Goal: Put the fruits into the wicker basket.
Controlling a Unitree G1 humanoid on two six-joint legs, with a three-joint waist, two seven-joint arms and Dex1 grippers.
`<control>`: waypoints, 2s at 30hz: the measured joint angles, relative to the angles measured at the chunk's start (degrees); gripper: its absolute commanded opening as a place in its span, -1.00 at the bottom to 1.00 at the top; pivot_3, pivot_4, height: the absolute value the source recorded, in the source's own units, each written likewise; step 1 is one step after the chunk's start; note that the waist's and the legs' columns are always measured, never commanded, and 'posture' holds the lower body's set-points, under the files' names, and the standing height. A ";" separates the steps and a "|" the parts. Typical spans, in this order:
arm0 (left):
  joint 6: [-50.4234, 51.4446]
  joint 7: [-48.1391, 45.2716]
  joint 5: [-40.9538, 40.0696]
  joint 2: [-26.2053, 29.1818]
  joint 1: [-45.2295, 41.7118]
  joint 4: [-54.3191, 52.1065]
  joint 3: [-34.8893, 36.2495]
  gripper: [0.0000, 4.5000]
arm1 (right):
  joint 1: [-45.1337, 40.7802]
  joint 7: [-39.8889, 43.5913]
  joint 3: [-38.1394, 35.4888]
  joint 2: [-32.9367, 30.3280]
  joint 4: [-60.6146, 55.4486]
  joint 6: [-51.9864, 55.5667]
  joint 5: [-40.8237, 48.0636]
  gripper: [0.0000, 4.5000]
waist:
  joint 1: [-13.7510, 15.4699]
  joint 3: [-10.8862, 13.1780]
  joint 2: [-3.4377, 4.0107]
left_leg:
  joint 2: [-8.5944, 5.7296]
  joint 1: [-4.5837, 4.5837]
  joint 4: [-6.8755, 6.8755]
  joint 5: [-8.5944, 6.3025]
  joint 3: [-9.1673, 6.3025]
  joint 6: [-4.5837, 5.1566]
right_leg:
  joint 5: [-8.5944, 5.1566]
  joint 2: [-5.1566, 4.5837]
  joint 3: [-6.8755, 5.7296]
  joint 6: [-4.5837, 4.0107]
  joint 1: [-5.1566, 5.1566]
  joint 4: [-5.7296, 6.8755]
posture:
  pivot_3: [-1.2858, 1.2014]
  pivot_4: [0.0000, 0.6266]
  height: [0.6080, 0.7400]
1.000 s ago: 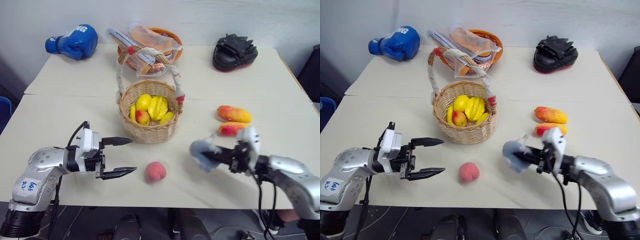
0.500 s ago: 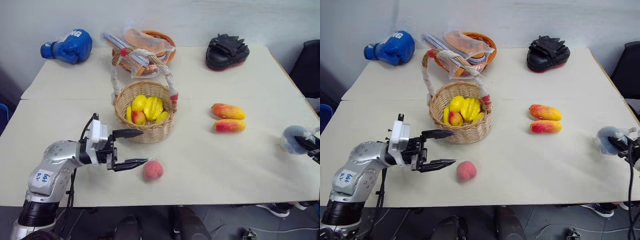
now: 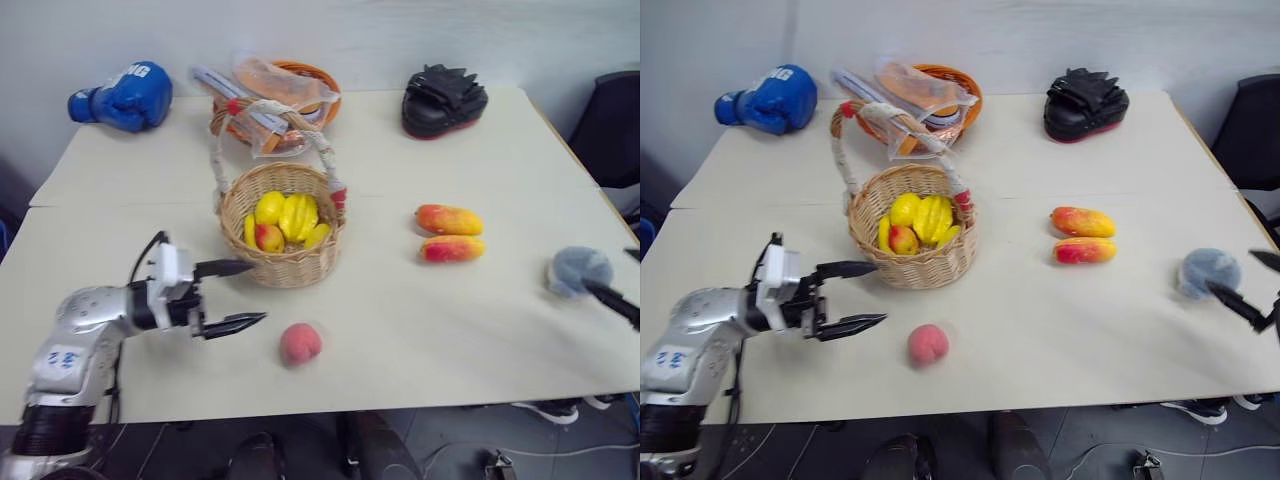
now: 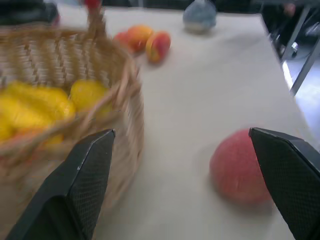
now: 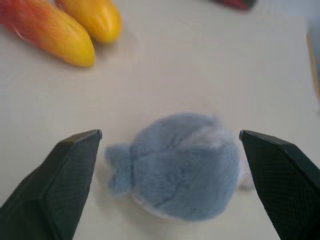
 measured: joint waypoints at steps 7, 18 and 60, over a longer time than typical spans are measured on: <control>-7.74 -1.46 3.72 3.99 5.46 13.18 7.76 1.00 | 5.06 -1.77 5.87 10.09 -27.98 4.26 4.77 0.97 | -0.07 -0.02 -0.58 | 0.36 0.11 0.17 -0.32 -0.14 -0.09 | -0.04 0.26 -0.01 -0.14 -0.08 -0.03 | 0.03 -0.52 1.00; -11.44 -9.39 3.76 12.04 20.34 16.44 19.85 1.00 | 15.61 3.68 24.64 20.18 -49.00 5.23 8.37 0.97 | 1.45 0.01 -0.55 | 0.09 -0.01 0.28 -0.99 0.05 0.44 | -0.38 -0.28 -0.20 -0.15 -0.14 -0.15 | 0.03 -0.52 1.00; 6.35 7.66 -4.10 -9.70 -20.26 -3.60 -5.18 -0.02 | 10.54 -20.40 18.29 24.01 -59.55 14.03 13.31 1.00 | 2.44 0.06 -0.56 | -0.04 0.01 0.81 -0.77 -0.12 0.48 | -0.06 -0.14 0.00 0.22 0.07 0.14 | 0.03 -0.52 1.00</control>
